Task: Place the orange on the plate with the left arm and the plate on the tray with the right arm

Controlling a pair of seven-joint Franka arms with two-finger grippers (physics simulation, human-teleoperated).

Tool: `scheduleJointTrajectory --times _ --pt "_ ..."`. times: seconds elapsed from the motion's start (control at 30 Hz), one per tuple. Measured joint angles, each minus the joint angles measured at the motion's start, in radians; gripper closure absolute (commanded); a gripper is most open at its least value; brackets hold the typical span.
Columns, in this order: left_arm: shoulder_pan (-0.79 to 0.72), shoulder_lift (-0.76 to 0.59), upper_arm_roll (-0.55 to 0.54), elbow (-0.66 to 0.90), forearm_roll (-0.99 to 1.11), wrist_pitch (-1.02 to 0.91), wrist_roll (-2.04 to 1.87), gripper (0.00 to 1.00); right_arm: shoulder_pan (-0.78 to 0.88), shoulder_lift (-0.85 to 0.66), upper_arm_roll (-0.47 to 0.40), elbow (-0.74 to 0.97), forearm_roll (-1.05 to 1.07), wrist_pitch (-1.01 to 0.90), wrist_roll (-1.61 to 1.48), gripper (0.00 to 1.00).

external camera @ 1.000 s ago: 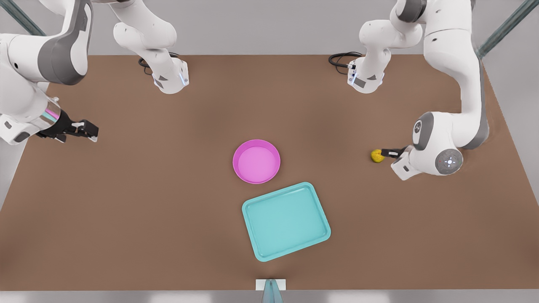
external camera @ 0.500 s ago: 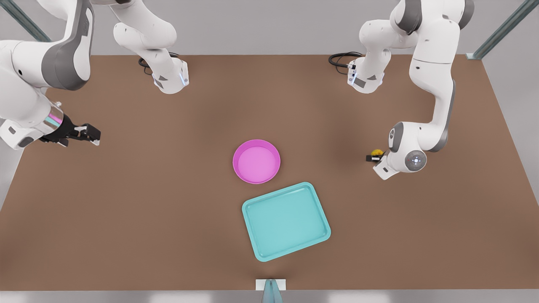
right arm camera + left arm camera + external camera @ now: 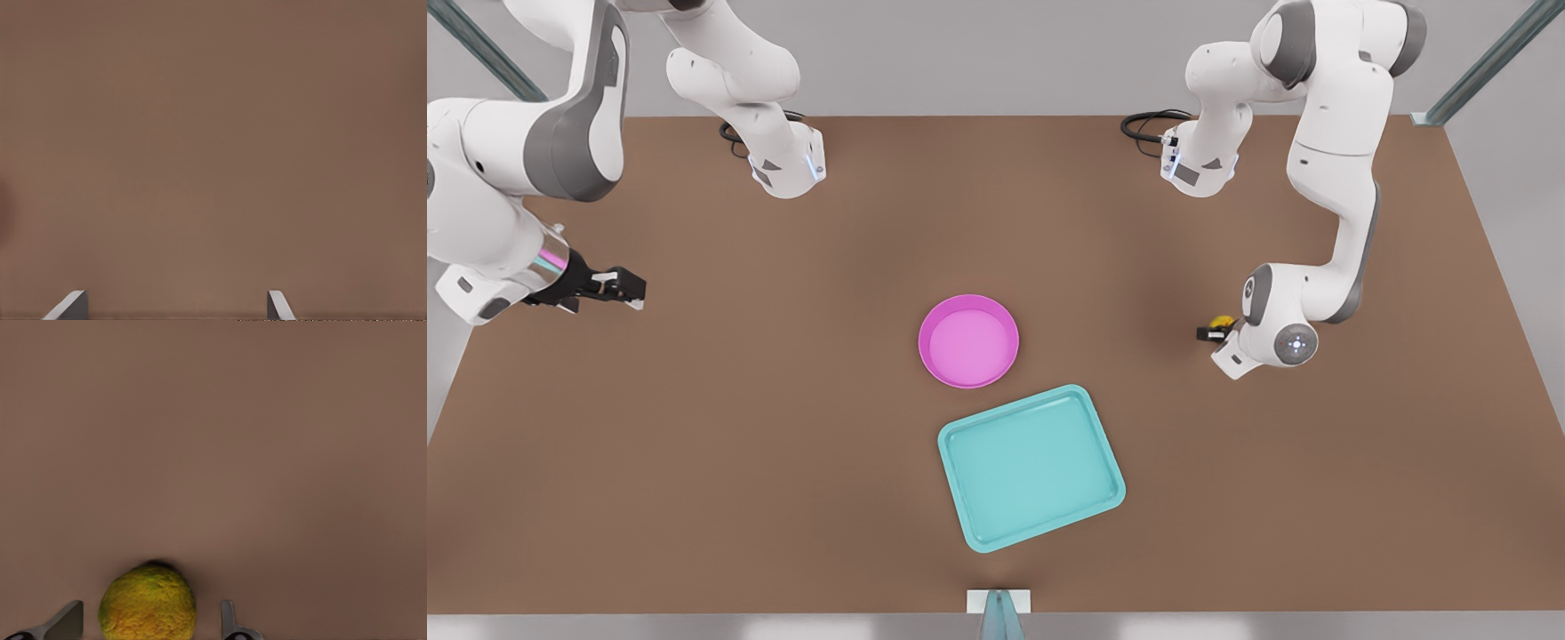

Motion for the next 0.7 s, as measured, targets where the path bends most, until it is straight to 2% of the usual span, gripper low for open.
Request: scheduleJointTrajectory --times 0.27,0.3,0.33,0.4,0.63,0.7 --pt "0.003 0.023 0.0 -0.001 0.0 0.012 -0.006 0.0 -0.001 0.0 -0.001 -0.003 0.001 0.001 -0.002 0.0" --pt "0.004 0.026 0.0 -0.001 0.001 0.015 -0.006 0.07 -0.001 0.0 -0.001 -0.003 0.001 0.001 -0.002 0.0" --pt "0.005 0.029 0.0 -0.001 0.001 0.017 -0.007 0.1 -0.002 0.0 -0.001 -0.003 0.001 0.001 -0.003 0.0" --pt "0.006 0.032 0.0 0.0 0.001 0.02 -0.008 0.33 -0.001 0.001 -0.002 -0.003 0.001 0.001 -0.003 0.0" --pt "0.001 0.017 -0.004 0.009 0.002 0.019 -0.021 0.31 -0.001 0.003 -0.004 -0.001 0.003 0.003 -0.005 0.0" --pt "-0.025 0.0 -0.035 0.092 -0.002 -0.031 -0.037 0.31 0.0 0.003 -0.007 -0.001 0.003 0.004 -0.005 0.0"
